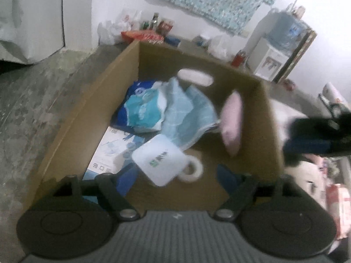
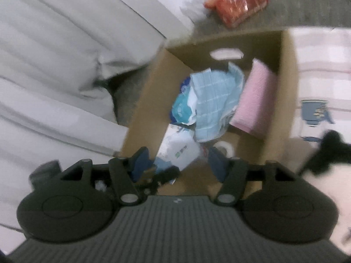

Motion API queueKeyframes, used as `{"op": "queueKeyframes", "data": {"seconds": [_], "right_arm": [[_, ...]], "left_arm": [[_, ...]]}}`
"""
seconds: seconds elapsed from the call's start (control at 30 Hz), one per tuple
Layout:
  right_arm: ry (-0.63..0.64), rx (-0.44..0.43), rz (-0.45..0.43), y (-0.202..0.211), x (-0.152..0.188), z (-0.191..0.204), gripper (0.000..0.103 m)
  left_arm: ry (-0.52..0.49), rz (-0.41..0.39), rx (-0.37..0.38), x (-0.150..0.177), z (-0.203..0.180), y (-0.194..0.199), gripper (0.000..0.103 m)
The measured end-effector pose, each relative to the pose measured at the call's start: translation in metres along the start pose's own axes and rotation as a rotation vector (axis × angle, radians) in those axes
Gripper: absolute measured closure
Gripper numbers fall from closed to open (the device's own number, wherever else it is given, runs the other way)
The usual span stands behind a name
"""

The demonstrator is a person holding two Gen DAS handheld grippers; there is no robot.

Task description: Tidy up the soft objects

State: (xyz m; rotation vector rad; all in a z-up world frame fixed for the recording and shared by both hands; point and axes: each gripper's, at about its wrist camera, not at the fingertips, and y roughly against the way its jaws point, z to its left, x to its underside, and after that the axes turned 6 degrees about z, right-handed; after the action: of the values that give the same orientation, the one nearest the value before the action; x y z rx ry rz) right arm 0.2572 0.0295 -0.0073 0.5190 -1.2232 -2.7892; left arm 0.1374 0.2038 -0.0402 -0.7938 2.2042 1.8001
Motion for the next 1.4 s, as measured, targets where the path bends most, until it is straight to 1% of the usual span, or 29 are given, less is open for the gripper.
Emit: {"op": "queueKeyframes", "data": {"seconds": [0.07,0.2,0.27,0.33,0.4,0.47,0.57,0.63,0.7,0.8,0.87,0.93,1.03,1.1,1.17,1.2,1.27,1.33,1.4], "right_arm": [[0.02,-0.033,-0.038,0.035,0.019,-0.005,0.038],[0.029,-0.072,-0.113,0.106,0.067,-0.02,0.035],[0.027,-0.082,-0.161,0.146,0.094,-0.031,0.033],[0.024,-0.086,-0.216,0.186,0.122,-0.043,0.032],[0.015,-0.084,-0.27,0.22,0.146,-0.055,0.03],[-0.011,-0.074,-0.343,0.259,0.171,-0.07,0.028],[-0.034,-0.031,-0.458,0.31,0.201,-0.09,0.027],[-0.035,-0.004,-0.53,0.337,0.216,-0.102,0.025],[-0.031,0.007,-0.587,0.354,0.227,-0.113,0.024],[-0.046,0.027,-0.617,0.363,0.234,-0.136,0.024],[-0.05,0.053,-0.626,0.361,0.235,-0.151,0.024],[-0.076,0.065,-0.632,0.357,0.231,-0.169,0.024],[-0.112,0.052,-0.668,0.35,0.225,-0.195,0.025],[-0.112,0.075,-0.692,0.331,0.217,-0.203,0.025],[-0.093,0.122,-0.701,0.313,0.212,-0.214,0.026],[-0.082,0.162,-0.699,0.302,0.207,-0.219,0.026],[-0.03,0.262,-0.68,0.274,0.195,-0.228,0.026],[0.04,0.364,-0.638,0.244,0.177,-0.235,0.026],[0.104,0.43,-0.582,0.215,0.155,-0.244,0.024]], "left_arm": [[-0.018,-0.033,0.011,0.006,-0.009,0.018,0.015],[-0.064,-0.127,0.008,0.026,-0.032,0.065,0.012],[-0.089,-0.163,0.008,0.036,-0.045,0.086,0.007],[-0.116,-0.191,0.024,0.046,-0.058,0.107,0.007],[-0.149,-0.21,0.055,0.055,-0.072,0.125,0.005],[-0.188,-0.212,0.09,0.06,-0.091,0.136,0.002],[-0.251,-0.206,0.124,0.064,-0.127,0.142,0.002],[-0.3,-0.209,0.139,0.068,-0.153,0.139,0.002],[-0.349,-0.217,0.15,0.072,-0.182,0.131,0.002],[-0.418,-0.231,0.157,0.077,-0.222,0.11,0.0],[-0.44,-0.205,0.155,0.074,-0.247,0.093,0.0],[-0.442,-0.182,0.173,0.069,-0.265,0.077,0.0],[-0.423,-0.144,0.183,0.054,-0.292,0.047,0.0],[-0.389,-0.104,0.179,0.039,-0.305,0.022,0.0],[-0.356,-0.044,0.181,0.022,-0.314,-0.005,0.0],[-0.325,-0.001,0.17,0.011,-0.318,-0.024,0.0],[-0.277,0.05,0.153,-0.003,-0.322,-0.054,0.0],[-0.229,0.093,0.141,-0.017,-0.323,-0.085,0.001],[-0.178,0.138,0.135,-0.029,-0.322,-0.114,0.001]]}}
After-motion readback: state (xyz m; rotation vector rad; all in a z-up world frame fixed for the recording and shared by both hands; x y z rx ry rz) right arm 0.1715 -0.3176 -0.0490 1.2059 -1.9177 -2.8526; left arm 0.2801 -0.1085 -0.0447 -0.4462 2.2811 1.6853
